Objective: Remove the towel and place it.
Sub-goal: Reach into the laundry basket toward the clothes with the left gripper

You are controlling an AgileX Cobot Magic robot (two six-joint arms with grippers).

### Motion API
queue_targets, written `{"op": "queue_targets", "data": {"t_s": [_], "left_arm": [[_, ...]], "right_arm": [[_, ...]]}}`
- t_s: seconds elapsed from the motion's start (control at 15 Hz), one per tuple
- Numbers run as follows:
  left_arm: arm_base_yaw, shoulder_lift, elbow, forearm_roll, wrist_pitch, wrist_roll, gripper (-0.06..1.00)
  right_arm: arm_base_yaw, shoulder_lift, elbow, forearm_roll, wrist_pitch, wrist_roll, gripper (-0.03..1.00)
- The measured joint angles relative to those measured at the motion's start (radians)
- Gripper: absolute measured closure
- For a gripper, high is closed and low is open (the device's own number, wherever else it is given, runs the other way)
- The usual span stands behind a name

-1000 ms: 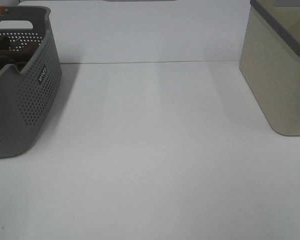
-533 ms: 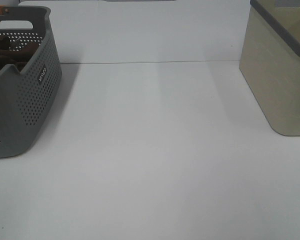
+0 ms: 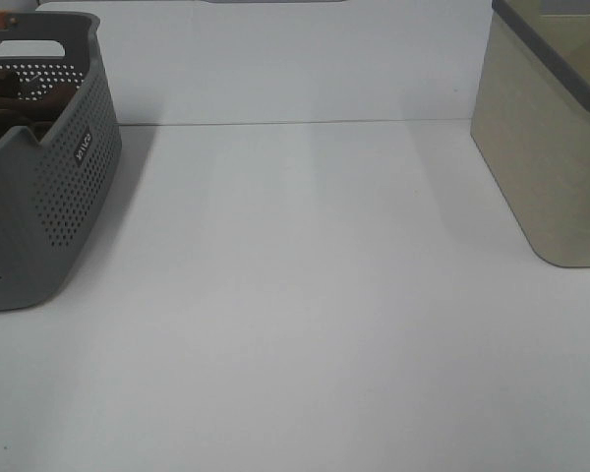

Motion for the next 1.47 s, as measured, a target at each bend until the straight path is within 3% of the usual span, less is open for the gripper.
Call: {"op": "queue_targets", "data": {"t_s": [0.2, 0.4, 0.47, 0.67, 1.0, 1.13, 1.47], "left_arm": [[0.000, 0.183, -0.017, 0.051, -0.193, 0.000, 0.16], [0.000, 0.488, -0.134, 0.091, -0.248, 0.000, 0.19], [0.000, 0.697, -0.265, 0.102, -0.214, 0.000, 0.19], [0.000, 0.933, -0.461, 0.119, -0.127, 0.000, 0.21], [0.000, 1.386, -0.905, 0.251, 0.193, 0.000, 0.26], [0.000, 1.551, -1.057, 0.313, 0.277, 0.000, 0.26], [0.000, 1.828, -1.286, 0.415, 0.296, 0.036, 0.26]], "right_arm": [[0.000, 0.000, 0.000, 0.000, 0.000, 0.000, 0.49], [0.000, 0.000, 0.000, 0.000, 0.000, 0.000, 0.49], [0.000, 0.000, 0.000, 0.000, 0.000, 0.000, 0.49], [0.000, 0.000, 0.000, 0.000, 0.000, 0.000, 0.49], [0.000, 0.000, 0.000, 0.000, 0.000, 0.000, 0.49], [0.000, 0.000, 0.000, 0.000, 0.000, 0.000, 0.49], [0.000, 0.000, 0.000, 0.000, 0.000, 0.000, 0.49]]}}
